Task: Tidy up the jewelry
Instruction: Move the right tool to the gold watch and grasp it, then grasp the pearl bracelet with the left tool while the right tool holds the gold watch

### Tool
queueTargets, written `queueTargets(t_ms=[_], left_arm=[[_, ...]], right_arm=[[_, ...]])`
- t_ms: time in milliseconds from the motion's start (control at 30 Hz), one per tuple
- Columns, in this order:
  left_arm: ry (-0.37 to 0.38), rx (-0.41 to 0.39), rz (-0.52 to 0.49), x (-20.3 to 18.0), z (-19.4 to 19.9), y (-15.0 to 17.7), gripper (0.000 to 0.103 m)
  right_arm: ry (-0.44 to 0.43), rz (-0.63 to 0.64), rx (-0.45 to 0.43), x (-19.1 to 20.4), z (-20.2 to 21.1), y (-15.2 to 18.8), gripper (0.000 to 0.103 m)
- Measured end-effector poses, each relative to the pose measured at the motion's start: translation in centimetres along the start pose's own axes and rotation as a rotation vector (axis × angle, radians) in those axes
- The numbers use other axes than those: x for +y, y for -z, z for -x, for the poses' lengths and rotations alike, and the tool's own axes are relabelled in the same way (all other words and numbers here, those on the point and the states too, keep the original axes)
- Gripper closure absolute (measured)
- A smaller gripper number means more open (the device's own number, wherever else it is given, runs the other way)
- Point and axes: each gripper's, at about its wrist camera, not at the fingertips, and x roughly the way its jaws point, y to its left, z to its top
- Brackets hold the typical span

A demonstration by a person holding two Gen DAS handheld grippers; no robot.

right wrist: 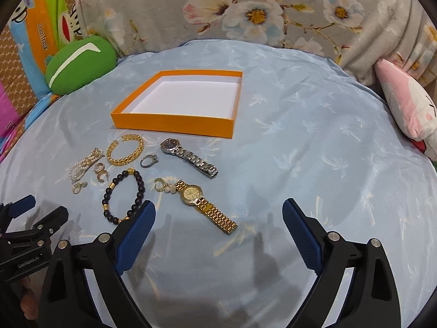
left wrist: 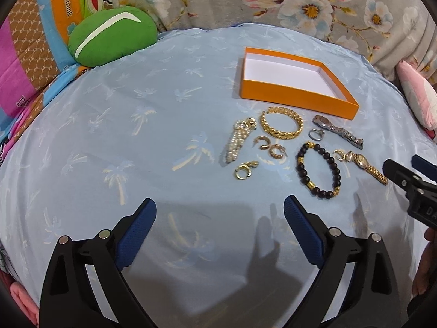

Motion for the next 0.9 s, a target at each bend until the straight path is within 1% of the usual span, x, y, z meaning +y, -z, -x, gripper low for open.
queueTargets(t_ms=[33,67,133,233,400,433,467,567,733,800,900], left_arm=[[0.004,0.000,0.004,0.2,0.0,-0.1,0.011],[-0.007,-0.001,-0.002,0.3,0.0,-0.1,0.010],[-0.021,0.003,-0.011,0.5,-0.2,-0.2,0.010],[-0.025,0.024,-0.009,0.7,-0.6,-0.4,0.010],[-0.013,0.033,0.005,1.1,-1.1,-0.6,0.010],[-0.013,0.034,0.002,1.1,-1.2,-0.7,0.010],[-0.015,0.022,-0.001,1.0,-1.2,-0.8,0.010],[-0.011,0.034,0.001,1.0,-1.5,-1.0,0.010],[0.000,0.046,0.005,0.7,-2.1,-1.4,0.010],[0.005,0.051,0.003,0.6,-2.3,-1.5,0.010],[0.006,0.064,0.002,0.4,-2.5,-1.5,0.010]], right_arm=[[-0.008,0.012,0.009,0.1,-0.4,-0.2,0.021],[-0.014,0.026,0.021,0.3,-0.9,-0.4,0.023],[-0.022,0.051,0.035,0.5,-1.6,-0.6,0.031],[-0.041,0.077,0.051,0.9,-2.5,-0.7,0.038],[-0.050,0.089,0.081,0.8,-3.8,-0.8,0.047],[-0.053,0.090,0.086,0.7,-4.0,-0.8,0.050],[-0.055,0.091,0.091,0.7,-4.2,-0.7,0.052],[-0.074,0.090,0.089,0.6,-4.4,-0.9,0.056],[-0.106,0.092,0.087,0.9,-4.5,-1.0,0.075],[-0.117,0.092,0.089,1.1,-4.5,-1.1,0.080],[-0.120,0.084,0.088,1.1,-4.5,-1.1,0.082]])
